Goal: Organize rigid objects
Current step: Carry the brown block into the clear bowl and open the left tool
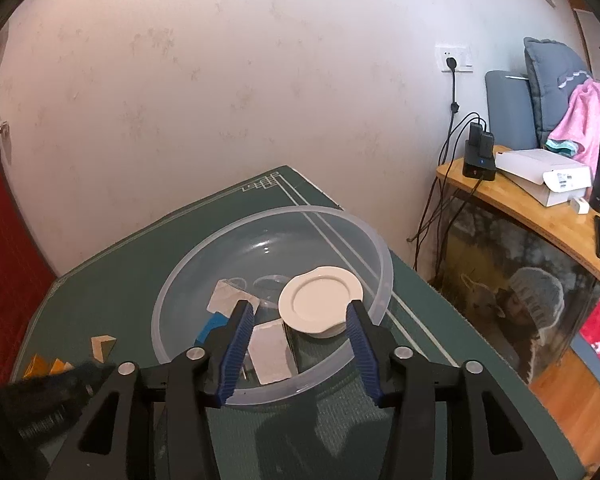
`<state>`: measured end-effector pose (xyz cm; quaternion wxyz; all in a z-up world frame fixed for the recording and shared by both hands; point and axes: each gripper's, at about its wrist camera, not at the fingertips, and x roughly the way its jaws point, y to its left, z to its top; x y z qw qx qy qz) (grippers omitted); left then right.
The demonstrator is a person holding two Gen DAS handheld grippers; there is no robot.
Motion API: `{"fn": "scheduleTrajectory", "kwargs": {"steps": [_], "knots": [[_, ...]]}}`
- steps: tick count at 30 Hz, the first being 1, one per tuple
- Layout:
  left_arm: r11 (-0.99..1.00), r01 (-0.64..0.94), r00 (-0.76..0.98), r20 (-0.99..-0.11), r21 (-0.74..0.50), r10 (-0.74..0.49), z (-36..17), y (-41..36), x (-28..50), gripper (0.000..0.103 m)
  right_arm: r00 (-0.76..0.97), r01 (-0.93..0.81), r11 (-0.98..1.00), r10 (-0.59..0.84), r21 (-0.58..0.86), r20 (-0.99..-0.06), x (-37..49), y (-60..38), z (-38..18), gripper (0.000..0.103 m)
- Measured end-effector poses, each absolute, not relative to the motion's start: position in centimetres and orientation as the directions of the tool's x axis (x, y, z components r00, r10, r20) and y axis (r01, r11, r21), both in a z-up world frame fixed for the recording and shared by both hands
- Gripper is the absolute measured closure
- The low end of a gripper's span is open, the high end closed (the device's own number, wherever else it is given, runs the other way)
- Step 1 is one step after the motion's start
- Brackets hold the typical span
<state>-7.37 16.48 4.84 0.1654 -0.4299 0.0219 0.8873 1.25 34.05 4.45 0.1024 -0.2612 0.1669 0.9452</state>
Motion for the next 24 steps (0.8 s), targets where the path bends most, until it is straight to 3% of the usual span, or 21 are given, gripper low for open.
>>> {"fn": "scheduleTrajectory", "kwargs": {"steps": [19,24], "knots": [[-0.929,-0.368,-0.519,-0.826,-0.019,0.222,1.8,18.3,-6.5,0.063,-0.841,-0.283,-0.922,0.107,0.263,-0.530,1.3,34.2,4.5,0.051],[-0.925,-0.378,-0.525,-0.820,-0.016,0.229,2.0,18.4,-6.3,0.074,-0.842,-0.284,-0.922,0.108,0.264,-0.529,1.2,34.2,4.5,0.051]]}}
